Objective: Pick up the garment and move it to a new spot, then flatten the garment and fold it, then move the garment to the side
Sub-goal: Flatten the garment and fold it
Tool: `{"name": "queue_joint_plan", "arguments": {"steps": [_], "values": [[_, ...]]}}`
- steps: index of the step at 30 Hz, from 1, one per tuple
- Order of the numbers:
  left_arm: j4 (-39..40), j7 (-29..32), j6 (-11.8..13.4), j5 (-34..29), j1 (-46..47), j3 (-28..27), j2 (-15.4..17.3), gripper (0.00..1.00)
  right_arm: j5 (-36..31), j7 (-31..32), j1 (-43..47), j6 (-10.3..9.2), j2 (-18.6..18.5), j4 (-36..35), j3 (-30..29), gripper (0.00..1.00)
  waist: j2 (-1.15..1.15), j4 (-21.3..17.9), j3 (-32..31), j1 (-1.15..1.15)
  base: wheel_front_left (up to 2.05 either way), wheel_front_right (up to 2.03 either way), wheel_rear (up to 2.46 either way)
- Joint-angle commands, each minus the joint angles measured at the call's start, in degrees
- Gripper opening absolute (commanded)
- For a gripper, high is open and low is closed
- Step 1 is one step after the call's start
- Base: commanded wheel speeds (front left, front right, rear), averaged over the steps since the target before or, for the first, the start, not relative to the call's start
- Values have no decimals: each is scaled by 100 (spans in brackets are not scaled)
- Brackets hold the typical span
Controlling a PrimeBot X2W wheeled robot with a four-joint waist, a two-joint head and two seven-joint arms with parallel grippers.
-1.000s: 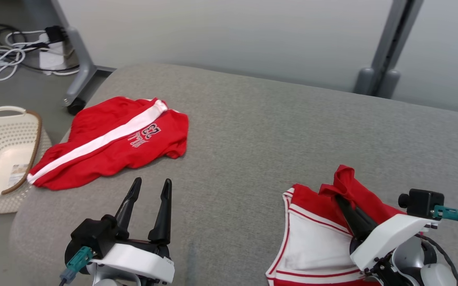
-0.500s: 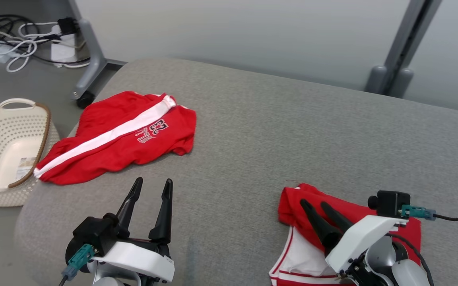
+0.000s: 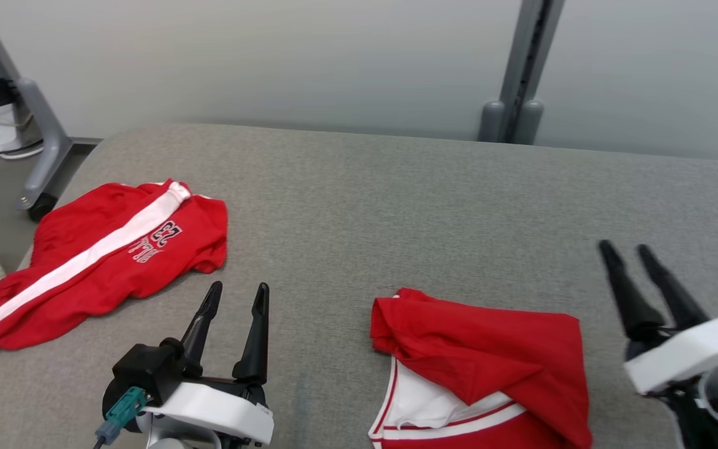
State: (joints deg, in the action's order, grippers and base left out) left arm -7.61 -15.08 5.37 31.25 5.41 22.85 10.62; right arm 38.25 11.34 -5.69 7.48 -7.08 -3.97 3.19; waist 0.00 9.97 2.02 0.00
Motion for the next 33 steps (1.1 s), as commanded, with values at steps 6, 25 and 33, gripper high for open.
{"name": "queue_joint_plan", "arguments": {"steps": [6, 25, 33], "values": [[51, -8, -19, -53, -11, -105, -12, 100, -585, -5, 400, 4, -135, -150, -842, 100, 0, -258, 13, 0, 0, 0, 0], [-60, -9, -113, -120, 96, -108, -63, 100, -371, 1282, 345, 5, 350, 1820, -623, 0, 0, 83, 35, 0, 0, 0, 0], [-71, -9, -112, -100, 61, -127, -40, 100, 7, 1381, 511, 4, 378, 1679, 171, 0, 0, 365, 71, 0, 0, 0, 0]]}}
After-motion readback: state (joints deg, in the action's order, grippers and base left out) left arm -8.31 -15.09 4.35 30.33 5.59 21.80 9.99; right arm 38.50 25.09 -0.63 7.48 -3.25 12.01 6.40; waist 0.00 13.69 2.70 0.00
